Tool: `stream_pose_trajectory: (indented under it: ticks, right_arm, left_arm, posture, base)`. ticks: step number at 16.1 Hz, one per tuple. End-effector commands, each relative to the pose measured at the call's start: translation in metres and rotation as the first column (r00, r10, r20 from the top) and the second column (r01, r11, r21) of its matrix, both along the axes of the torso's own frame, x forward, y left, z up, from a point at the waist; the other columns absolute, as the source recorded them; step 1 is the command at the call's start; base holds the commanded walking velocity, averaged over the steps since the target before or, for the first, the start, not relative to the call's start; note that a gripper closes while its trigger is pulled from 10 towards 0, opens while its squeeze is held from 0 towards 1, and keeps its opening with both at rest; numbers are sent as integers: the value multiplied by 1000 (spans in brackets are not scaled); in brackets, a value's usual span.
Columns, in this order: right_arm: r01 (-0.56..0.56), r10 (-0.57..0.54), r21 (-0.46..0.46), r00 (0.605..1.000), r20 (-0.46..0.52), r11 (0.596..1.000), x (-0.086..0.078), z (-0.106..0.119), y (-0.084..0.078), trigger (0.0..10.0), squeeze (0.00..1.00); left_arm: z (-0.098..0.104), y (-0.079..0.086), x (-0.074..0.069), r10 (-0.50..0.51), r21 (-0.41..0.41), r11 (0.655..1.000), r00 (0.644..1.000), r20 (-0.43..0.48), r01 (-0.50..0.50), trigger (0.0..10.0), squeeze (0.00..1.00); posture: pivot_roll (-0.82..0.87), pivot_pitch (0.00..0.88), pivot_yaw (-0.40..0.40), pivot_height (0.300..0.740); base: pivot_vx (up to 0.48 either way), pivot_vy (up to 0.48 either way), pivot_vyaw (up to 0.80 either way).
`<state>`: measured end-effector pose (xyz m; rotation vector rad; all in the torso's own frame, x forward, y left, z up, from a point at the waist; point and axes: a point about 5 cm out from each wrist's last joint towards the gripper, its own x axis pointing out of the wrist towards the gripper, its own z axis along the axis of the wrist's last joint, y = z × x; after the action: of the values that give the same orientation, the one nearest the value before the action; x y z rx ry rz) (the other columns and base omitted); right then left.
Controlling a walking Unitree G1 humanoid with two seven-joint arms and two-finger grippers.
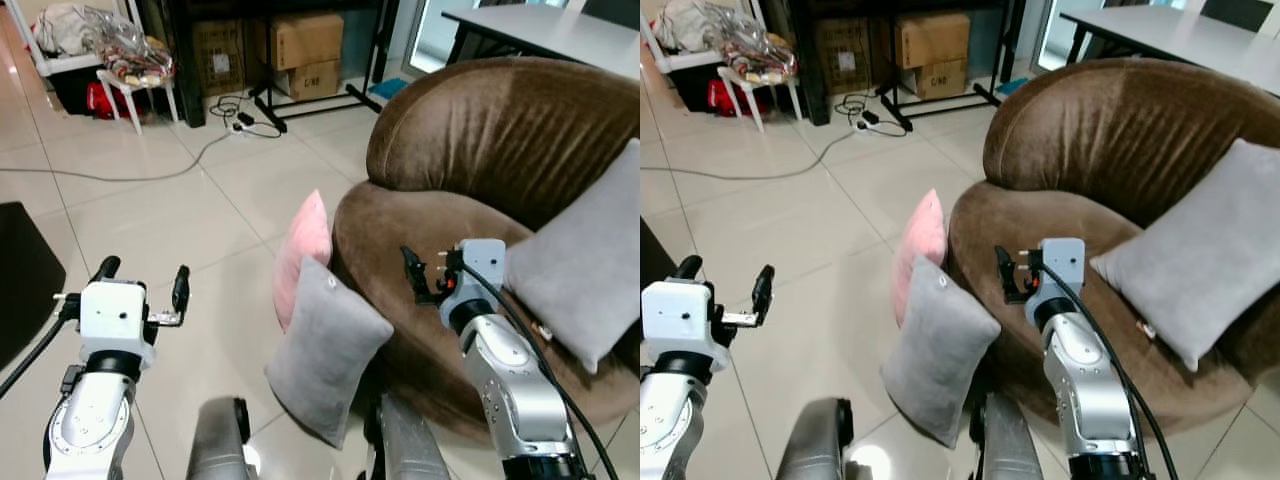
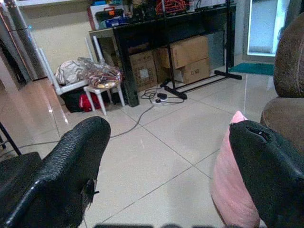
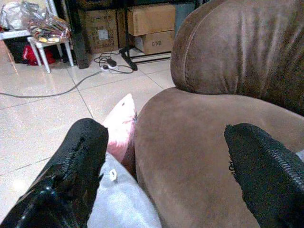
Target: Move the pillow to the sofa from floor
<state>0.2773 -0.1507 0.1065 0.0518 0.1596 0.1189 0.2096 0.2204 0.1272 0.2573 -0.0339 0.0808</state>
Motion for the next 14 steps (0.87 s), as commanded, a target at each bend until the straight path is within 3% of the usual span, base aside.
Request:
stream_pose_trajectory:
  ticks: [1, 6, 10, 14]
  right_arm:
    - [2, -2, -2, 1000, -1, 1000, 0, 0, -2, 10000, 0]
    - [-28, 28, -12, 1000, 1, 1000, 0, 1, 2, 10000, 0]
    - [-46, 46, -49, 999, 1, 998, 2, 2, 3, 10000, 0]
    - [-35, 35, -43, 999, -6, 998, 3, 2, 3, 10000, 0]
  left_arm:
    - [-1, -1, 0, -5, -7, 1000, 1000, -3, 5, 10000, 0]
    - [-2, -2, 1, -26, -19, 999, 1000, -8, 26, 10000, 0]
    - [-2, 0, 1, -21, -31, 999, 1000, -7, 21, 10000, 0]
    - [-3, 1, 0, -17, -33, 999, 1000, -8, 17, 10000, 0]
  posture:
    - [-12, 0, -71, 521]
    - [-16, 0, -68, 516]
    - [-12, 0, -73, 516]
    - [-11, 0, -73, 516]
  base:
    - [0, 0, 0]
    - [0, 0, 0]
    - [325, 0, 0]
    - [341, 0, 533]
